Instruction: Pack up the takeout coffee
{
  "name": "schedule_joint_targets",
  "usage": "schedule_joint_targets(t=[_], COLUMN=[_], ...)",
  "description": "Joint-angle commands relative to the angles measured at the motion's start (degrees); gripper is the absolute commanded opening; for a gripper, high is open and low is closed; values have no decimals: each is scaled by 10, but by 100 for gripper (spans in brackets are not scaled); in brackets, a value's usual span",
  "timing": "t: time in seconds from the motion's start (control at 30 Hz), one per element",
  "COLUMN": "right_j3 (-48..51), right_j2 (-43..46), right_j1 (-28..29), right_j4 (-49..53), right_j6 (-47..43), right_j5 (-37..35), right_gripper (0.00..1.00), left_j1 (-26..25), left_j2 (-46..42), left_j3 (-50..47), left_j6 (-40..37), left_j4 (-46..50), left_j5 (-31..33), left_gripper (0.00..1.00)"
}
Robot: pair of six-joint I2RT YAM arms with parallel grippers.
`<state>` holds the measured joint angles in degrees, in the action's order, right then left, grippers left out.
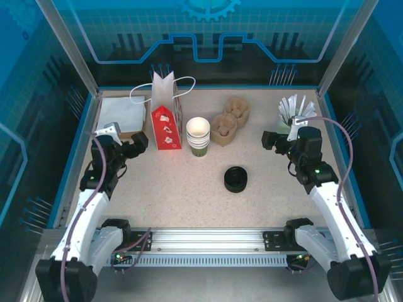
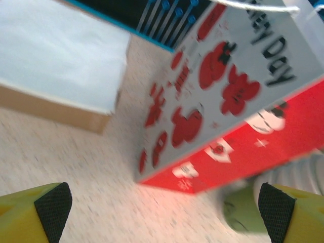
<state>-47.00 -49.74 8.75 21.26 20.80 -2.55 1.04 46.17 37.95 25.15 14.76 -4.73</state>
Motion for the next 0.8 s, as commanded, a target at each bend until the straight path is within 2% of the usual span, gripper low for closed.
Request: schedule_joint_targets(t=[0.0, 0.07, 0.13, 0.23, 0.3, 0.47, 0.7, 0.77], right_j3=[-60, -95, -128, -188, -241, -370, -525, -567], right_j2=[-3, -28, -64, -147, -212, -362, -525, -563], right_j1=[45, 89, 137, 198, 220, 230, 230, 229], right_j4=[152, 158, 157, 150, 159, 180, 247, 276], right_j6=[124, 157, 168, 148, 138, 120, 99, 94], right_j5=[83, 97, 92, 92, 91, 113, 121, 107], right_gripper=[96, 93, 90, 88, 87, 83, 63, 61], left_j1=[-4, -7, -14, -24, -28, -40, -43, -44], left_j2=[-11, -11, -15, -28, -32, -33, -30, -30], left_j3=[16, 3, -19, -60, -76, -95, -92, -91], left_j6=[96, 128, 155, 204, 225, 245, 233, 235], left_j4=[174, 169, 143, 84, 59, 33, 50, 54], left_j5=[-152, -226, -273, -303, -304, -291, -272, -265], left_gripper=[99, 99, 97, 95, 94, 95, 95, 96])
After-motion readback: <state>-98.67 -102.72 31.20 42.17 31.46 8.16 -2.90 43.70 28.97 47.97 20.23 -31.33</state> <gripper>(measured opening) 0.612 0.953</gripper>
